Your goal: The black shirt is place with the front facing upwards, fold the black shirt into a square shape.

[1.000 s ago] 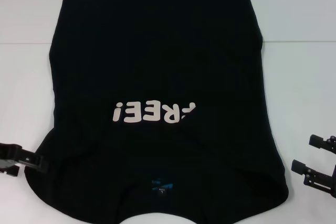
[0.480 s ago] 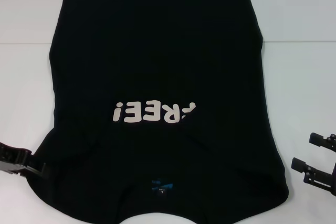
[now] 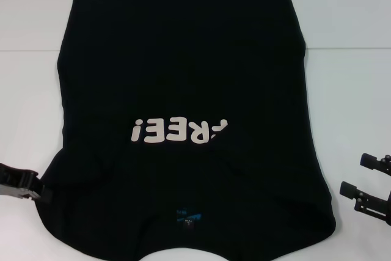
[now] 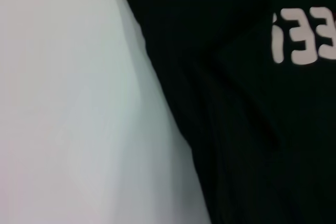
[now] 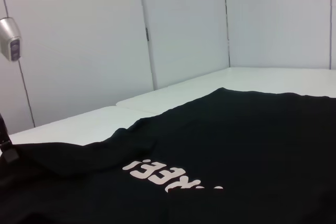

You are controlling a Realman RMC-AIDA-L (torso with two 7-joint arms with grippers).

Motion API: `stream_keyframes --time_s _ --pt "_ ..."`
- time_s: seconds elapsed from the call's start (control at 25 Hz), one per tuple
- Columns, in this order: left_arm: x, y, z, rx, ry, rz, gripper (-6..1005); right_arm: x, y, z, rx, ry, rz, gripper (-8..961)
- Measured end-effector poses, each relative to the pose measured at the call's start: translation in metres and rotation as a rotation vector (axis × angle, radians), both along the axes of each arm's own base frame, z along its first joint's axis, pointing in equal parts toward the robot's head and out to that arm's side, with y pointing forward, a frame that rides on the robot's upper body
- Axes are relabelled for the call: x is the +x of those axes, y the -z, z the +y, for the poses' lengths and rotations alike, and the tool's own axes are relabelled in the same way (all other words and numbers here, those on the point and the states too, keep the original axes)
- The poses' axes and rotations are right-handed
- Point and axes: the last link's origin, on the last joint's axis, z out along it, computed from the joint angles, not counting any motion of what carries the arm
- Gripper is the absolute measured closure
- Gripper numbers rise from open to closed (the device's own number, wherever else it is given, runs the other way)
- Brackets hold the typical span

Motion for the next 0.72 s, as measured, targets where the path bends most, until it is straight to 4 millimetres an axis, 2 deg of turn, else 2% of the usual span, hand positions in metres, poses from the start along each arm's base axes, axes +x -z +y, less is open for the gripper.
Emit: stream_keyframes --time_s 0.16,0.36,0.4,0.44,0.64,0.72 --pt "0.0 -0.001 0.0 0.01 -0.001 -0.01 846 0.0 -0.006 0.002 -0.008 0.018 0.012 116" --pt "0.0 -0.001 -0.002 0.001 0.009 -0.021 920 -0.005 -0.032 0.013 -0.081 0.117 0.025 118" --pt "0.0 -0.001 -0.002 0.0 0.011 -0.022 921 -0.009 -0.048 0.023 -0.146 0.216 0.014 119" --pt "0.001 0.0 -0.002 -0.003 0.018 -0.023 923 -0.009 -0.048 0.023 -0.146 0.216 0.014 120" --pt "0.002 -0.002 -0.001 -0.002 0.045 -0.026 930 -0.025 -0.076 0.05 -0.365 0.509 -0.052 126" --pt "0.002 -0.004 0.0 0.001 0.048 -0.026 934 -0.039 -0.081 0.061 -0.455 0.565 -0.105 128"
